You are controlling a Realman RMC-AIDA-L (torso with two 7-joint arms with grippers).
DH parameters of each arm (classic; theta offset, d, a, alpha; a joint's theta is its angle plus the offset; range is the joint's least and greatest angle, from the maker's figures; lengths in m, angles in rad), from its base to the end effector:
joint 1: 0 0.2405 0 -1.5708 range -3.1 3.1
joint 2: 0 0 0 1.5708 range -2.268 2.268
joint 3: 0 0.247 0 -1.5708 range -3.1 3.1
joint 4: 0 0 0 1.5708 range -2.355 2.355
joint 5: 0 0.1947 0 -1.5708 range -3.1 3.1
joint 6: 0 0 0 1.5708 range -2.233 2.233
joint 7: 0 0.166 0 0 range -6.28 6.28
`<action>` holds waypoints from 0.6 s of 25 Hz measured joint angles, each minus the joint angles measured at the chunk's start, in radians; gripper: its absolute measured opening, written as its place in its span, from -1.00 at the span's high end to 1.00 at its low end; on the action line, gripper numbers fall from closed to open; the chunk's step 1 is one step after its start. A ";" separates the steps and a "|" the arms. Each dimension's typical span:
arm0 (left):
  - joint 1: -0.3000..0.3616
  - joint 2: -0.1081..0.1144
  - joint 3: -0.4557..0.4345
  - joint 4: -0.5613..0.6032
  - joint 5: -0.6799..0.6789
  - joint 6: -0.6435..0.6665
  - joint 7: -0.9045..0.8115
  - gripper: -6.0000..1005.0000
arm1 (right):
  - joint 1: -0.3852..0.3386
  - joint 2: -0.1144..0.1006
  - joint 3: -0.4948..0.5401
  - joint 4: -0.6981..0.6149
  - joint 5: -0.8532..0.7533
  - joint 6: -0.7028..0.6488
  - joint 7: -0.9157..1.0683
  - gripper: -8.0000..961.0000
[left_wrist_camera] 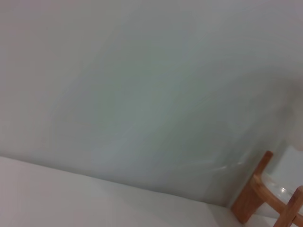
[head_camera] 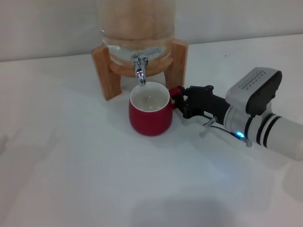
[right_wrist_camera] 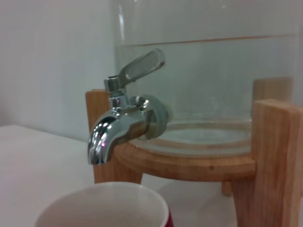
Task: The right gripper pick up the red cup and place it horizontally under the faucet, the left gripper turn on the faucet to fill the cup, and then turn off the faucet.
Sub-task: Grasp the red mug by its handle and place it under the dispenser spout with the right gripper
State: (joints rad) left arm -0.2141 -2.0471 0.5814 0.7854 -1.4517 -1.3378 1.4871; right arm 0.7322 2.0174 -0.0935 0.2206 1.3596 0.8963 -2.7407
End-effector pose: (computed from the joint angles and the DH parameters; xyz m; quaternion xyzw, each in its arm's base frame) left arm -0.3404 0.2961 0.0795 -0.7555 -0.4369 -0.3262 0.3633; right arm 0.2452 0.3786 -0.0825 -0.8562 0.2366 0.2385 0.3924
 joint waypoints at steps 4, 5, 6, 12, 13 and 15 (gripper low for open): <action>-0.001 -0.001 0.000 0.000 0.000 0.000 -0.001 -0.64 | -0.002 0.000 0.002 -0.006 0.000 0.003 0.002 0.62; -0.001 -0.001 0.000 0.000 0.000 0.000 -0.001 -0.64 | -0.003 0.000 0.002 -0.010 0.000 0.003 0.005 0.62; -0.002 -0.001 0.000 0.000 0.000 0.000 -0.001 -0.64 | -0.005 0.000 0.002 -0.016 0.000 0.004 0.011 0.62; -0.006 0.000 0.000 0.000 0.001 0.002 -0.001 -0.64 | -0.010 0.000 -0.004 -0.028 0.000 0.011 0.039 0.62; -0.007 0.000 0.000 0.000 0.001 0.002 -0.001 -0.64 | -0.010 0.000 -0.004 -0.028 0.000 0.013 0.039 0.62; -0.008 0.001 0.000 0.000 0.001 0.003 -0.001 -0.64 | -0.010 0.000 -0.006 -0.029 0.001 0.015 0.039 0.62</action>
State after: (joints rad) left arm -0.2222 -2.0465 0.5814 0.7853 -1.4506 -1.3345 1.4863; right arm 0.7221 2.0178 -0.0992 0.1918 1.3603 0.9114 -2.7019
